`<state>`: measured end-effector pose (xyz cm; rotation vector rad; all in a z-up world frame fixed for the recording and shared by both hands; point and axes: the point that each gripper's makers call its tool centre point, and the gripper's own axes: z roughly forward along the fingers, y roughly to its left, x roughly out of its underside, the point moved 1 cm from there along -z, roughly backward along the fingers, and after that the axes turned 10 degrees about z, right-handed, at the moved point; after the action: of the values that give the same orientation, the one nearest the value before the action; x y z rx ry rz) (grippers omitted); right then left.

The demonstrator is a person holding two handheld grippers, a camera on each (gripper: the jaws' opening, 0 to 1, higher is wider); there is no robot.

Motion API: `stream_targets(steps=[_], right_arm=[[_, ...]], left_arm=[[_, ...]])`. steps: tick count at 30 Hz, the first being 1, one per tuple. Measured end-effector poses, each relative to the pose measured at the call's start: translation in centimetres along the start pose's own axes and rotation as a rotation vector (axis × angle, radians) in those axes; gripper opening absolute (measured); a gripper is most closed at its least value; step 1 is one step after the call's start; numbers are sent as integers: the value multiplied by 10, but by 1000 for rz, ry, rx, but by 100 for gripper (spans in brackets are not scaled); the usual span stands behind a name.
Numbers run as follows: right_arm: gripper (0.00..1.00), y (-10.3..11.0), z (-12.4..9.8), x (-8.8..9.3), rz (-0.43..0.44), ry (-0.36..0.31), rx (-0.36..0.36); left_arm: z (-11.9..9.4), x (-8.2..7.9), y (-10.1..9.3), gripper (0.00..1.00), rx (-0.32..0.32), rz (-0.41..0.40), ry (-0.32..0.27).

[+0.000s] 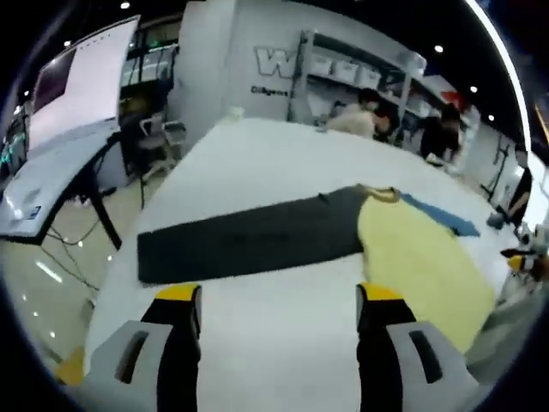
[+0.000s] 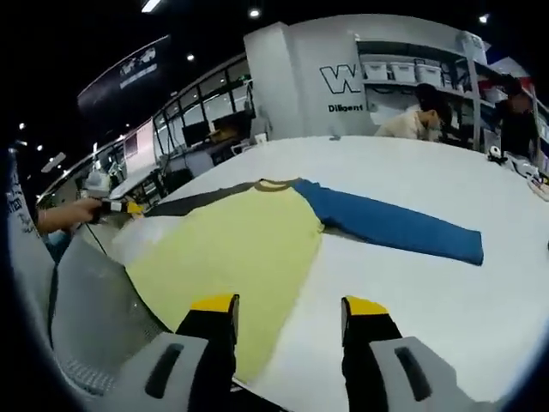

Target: Fold the garment on the visible template until the final outline fits inside the template.

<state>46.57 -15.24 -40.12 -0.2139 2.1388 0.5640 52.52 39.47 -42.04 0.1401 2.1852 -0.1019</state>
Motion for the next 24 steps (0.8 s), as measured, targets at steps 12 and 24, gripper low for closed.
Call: stream_targets(steps=[12, 24], right_arm=[[47, 18, -7, -17, -38, -12, -55], [44, 41, -2, -18, -51, -5, -82]], left_arm=[[17, 15, 2, 61, -40, -45, 39], [22, 32, 45, 57, -126, -120, 31]])
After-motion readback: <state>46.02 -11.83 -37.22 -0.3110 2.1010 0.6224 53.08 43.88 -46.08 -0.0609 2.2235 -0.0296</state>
